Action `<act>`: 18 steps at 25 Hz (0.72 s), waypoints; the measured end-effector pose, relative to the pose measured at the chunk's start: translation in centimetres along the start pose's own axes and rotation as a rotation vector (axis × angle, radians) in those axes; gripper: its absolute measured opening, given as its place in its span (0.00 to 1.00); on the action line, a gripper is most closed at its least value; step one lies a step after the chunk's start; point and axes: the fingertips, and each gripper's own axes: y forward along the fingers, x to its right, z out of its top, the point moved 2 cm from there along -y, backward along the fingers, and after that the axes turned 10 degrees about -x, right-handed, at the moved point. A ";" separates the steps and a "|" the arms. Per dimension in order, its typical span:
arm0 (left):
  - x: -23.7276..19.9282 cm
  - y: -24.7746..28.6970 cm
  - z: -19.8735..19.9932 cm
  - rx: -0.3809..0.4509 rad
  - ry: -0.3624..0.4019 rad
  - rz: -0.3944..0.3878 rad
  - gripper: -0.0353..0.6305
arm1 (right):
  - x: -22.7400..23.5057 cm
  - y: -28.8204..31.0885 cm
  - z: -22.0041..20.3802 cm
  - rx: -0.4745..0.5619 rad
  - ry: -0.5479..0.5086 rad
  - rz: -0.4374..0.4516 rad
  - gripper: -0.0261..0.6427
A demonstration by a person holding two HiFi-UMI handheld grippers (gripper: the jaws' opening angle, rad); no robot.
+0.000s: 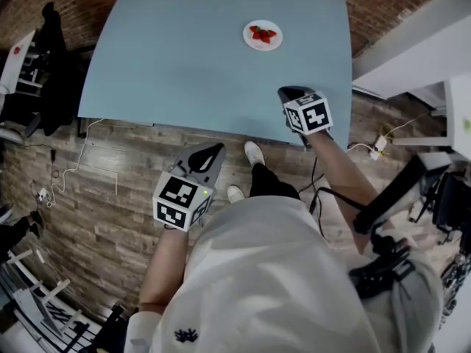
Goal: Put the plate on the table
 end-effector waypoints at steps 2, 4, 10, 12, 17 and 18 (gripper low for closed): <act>1.2 -0.6 -1.1 0.001 0.009 -0.011 0.05 | -2.3 -1.7 -1.3 0.002 -0.025 0.013 0.05; 2.2 -1.1 -2.1 -0.001 0.014 -0.020 0.05 | -4.5 -3.2 -2.6 0.008 -0.047 0.027 0.05; 4.4 -3.3 -4.9 -0.022 0.028 -0.037 0.05 | -10.8 -7.0 -5.4 0.028 -0.114 0.054 0.05; 5.0 -4.0 -5.7 -0.021 0.033 -0.042 0.05 | -12.7 -8.1 -6.2 0.027 -0.145 0.055 0.05; 5.9 -5.4 -7.5 -0.011 0.038 -0.050 0.05 | -17.2 -10.4 -7.5 0.037 -0.237 0.074 0.05; 6.0 -5.6 -7.7 -0.009 0.038 -0.052 0.05 | -17.7 -10.8 -7.7 0.038 -0.249 0.077 0.05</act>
